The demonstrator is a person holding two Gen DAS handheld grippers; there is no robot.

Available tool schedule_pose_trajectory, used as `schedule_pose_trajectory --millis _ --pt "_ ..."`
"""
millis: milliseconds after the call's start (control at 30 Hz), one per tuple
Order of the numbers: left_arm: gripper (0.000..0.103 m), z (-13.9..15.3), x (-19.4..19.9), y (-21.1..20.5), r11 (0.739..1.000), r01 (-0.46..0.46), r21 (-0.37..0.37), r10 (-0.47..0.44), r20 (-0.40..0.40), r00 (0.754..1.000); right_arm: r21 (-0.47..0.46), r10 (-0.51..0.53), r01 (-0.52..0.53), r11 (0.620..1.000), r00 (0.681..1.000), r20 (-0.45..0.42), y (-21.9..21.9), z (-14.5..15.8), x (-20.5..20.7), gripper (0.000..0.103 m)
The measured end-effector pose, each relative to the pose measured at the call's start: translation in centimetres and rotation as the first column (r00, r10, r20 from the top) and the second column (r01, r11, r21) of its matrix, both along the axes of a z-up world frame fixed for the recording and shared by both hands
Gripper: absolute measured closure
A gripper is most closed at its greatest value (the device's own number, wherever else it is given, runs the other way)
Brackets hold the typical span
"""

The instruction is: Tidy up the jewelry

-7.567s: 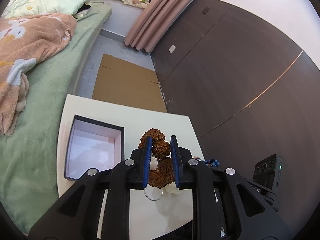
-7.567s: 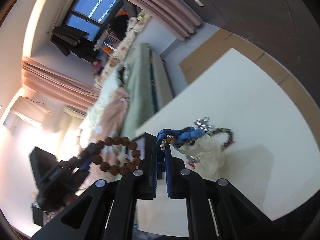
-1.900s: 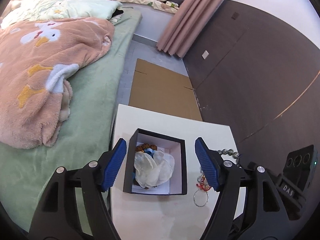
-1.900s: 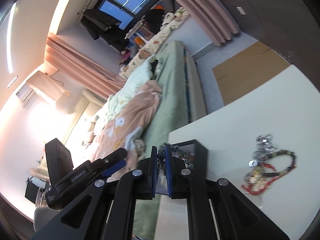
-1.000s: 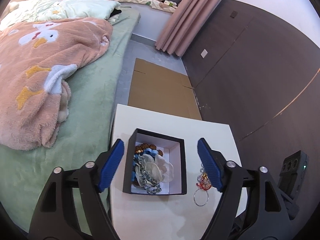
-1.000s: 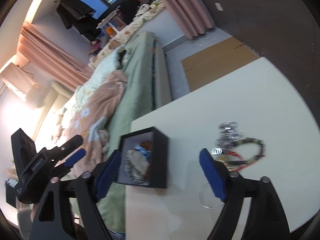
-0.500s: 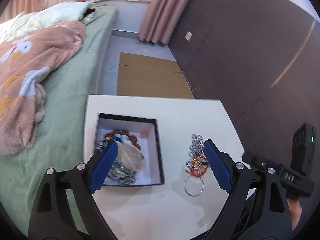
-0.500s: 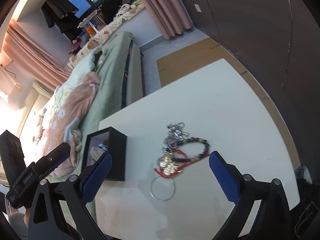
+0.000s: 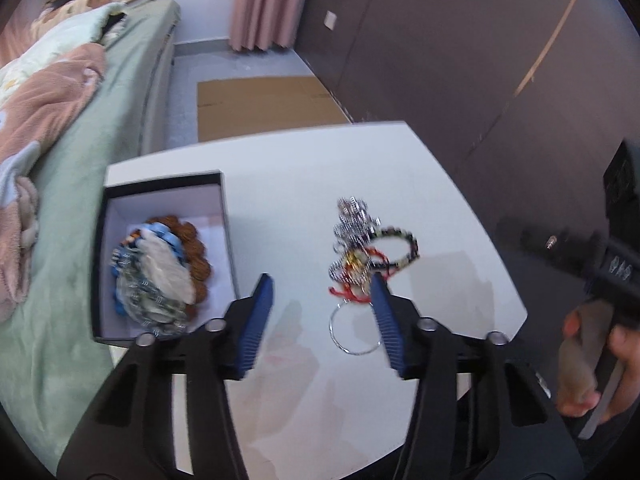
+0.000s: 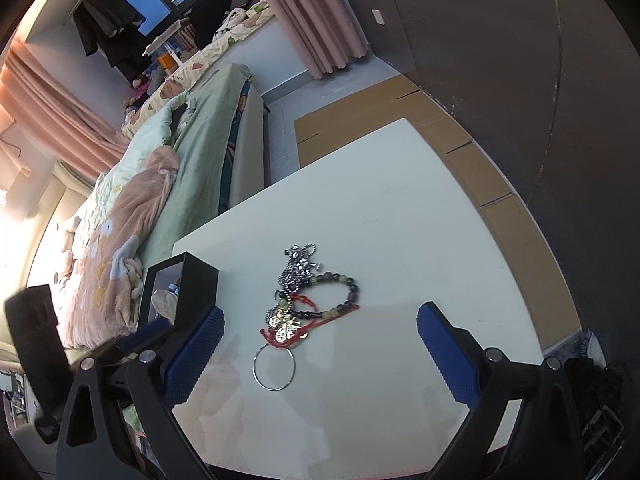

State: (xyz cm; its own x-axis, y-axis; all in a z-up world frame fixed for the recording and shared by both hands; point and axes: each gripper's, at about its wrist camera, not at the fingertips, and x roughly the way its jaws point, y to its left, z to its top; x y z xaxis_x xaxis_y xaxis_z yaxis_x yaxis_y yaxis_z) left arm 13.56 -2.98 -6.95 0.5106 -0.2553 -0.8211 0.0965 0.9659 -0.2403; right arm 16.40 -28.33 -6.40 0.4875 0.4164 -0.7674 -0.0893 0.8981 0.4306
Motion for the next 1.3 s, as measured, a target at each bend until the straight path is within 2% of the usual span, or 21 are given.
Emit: schedule_pose_trajectory --millis 67,300,533,600,867,1067,1133,1300 --pt "0.062 -0.9 0.2 -0.9 0.999 0.040 0.018 -0.039 -0.028 0.999 0.005 -0.005 0.005 1.000 1.000 -0.001 -0.2 0.0 0.0 0.009" --pt "0.063 -3.5 0.1 -3.9 0.981 0.141 0.132 -0.131 -0.075 0.988 0.029 -0.015 0.015 0.999 1.000 0.005 -1.4 0.2 0.1 0.009" --pt "0.063 -5.3 0.1 -5.0 0.964 0.162 0.213 -0.143 -0.102 0.984 0.038 -0.008 0.008 0.999 1.000 0.014 -1.9 0.4 0.2 0.009" --pt "0.066 -5.8 0.1 -5.1 0.957 0.159 0.242 -0.136 -0.108 0.985 0.040 -0.005 0.005 0.999 1.000 0.017 -1.9 0.5 0.1 0.009" --pt "0.066 -5.9 -1.2 -6.0 0.923 0.204 0.326 -0.170 -0.130 0.977 0.044 -0.001 0.000 0.999 1.000 0.022 -2.0 0.6 -0.3 0.009" --pt "0.063 -5.5 -2.2 -7.0 0.903 0.270 0.334 -0.219 -0.182 0.959 0.038 0.008 -0.009 0.999 1.000 0.021 -1.8 0.4 -0.7 0.009" --pt "0.051 -5.2 -2.2 -6.9 0.911 0.265 0.316 -0.221 -0.170 0.960 0.037 0.006 -0.007 0.999 1.000 0.020 -1.8 0.3 -0.8 0.009" --pt "0.051 -5.1 -1.5 -6.5 0.926 0.231 0.298 -0.198 -0.136 0.971 0.044 -0.011 0.010 0.999 1.000 0.012 -2.0 0.0 -0.6 0.009"
